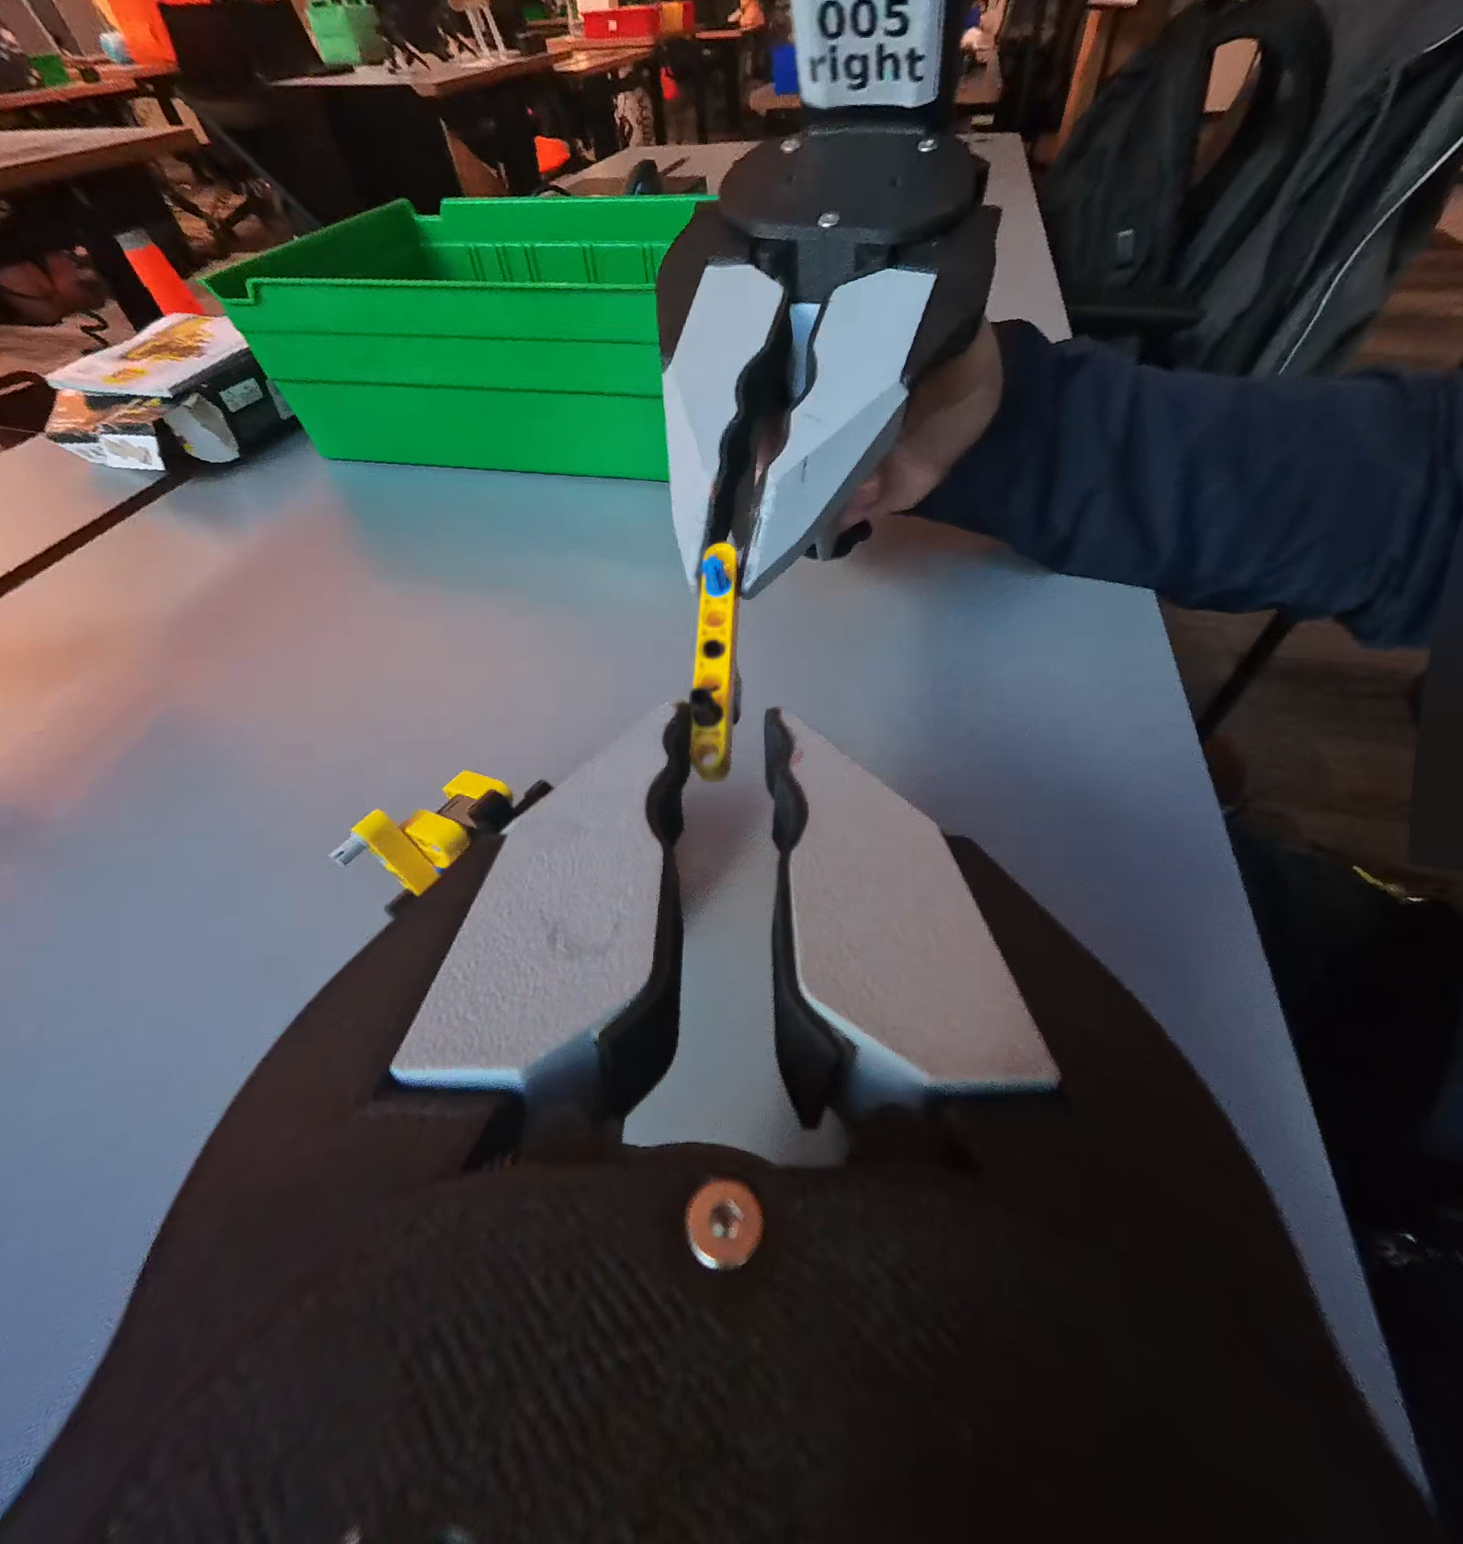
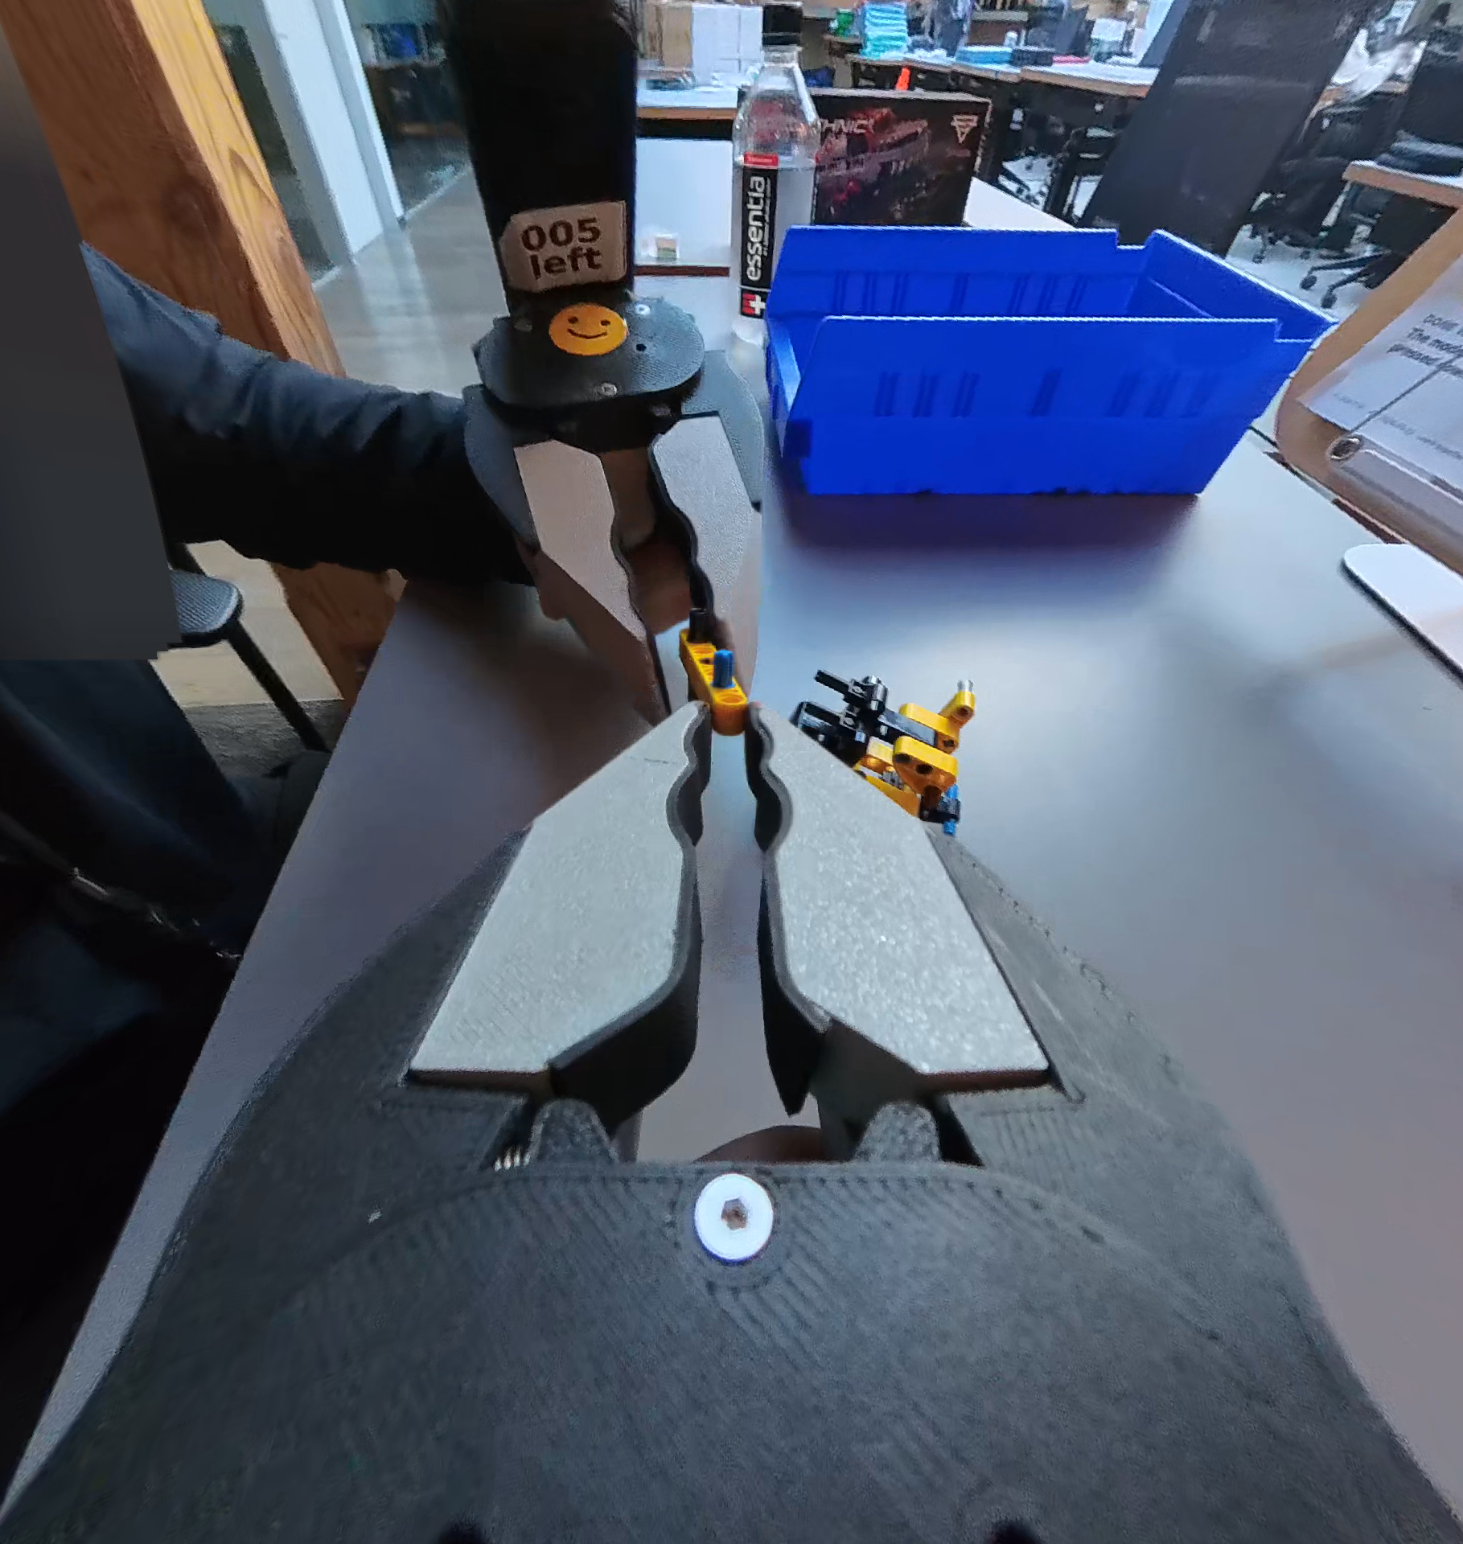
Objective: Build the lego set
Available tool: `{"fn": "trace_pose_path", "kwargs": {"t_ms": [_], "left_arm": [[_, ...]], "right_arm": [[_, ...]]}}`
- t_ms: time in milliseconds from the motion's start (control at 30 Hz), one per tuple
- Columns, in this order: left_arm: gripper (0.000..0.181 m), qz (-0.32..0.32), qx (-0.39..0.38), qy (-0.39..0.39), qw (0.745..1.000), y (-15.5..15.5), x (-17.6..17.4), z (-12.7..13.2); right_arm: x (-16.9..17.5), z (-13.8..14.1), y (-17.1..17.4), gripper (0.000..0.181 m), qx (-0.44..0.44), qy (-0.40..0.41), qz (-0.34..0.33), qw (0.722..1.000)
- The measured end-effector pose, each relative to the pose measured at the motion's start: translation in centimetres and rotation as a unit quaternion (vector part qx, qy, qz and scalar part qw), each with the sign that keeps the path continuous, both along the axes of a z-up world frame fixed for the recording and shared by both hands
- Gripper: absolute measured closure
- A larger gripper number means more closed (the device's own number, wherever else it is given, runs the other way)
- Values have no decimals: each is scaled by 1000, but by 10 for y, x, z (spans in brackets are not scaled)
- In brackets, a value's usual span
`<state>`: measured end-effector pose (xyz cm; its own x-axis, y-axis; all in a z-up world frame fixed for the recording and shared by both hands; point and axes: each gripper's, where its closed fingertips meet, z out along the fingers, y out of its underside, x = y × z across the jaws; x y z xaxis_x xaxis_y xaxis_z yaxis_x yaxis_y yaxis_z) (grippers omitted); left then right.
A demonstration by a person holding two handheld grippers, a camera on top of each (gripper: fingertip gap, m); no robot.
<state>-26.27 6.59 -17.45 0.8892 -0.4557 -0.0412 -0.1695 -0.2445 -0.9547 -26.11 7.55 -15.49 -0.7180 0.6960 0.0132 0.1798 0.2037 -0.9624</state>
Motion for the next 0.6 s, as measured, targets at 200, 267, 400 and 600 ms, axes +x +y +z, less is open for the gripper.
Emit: {"fn": "trace_pose_path", "kwargs": {"t_ms": [200, 267, 400, 600], "left_arm": [[177, -15, 10, -18, 1000, -3, 3, 6], [177, -31, -6, -48, 998, -6, 5, 7], [176, -52, -2, -132, 990, -8, 11, 22], [177, -48, -11, -119, 992, -8, 11, 17]], "right_arm": [[-1, 0, -10, 176, -44, -13, 22, 999], [0, 4, -10, 167, -39, -1, 20, 999], [0, 15, -22, 167, -79, 10, 36, 996], [-4, 21, -26, 179, -125, -3, 52, 991]]}}
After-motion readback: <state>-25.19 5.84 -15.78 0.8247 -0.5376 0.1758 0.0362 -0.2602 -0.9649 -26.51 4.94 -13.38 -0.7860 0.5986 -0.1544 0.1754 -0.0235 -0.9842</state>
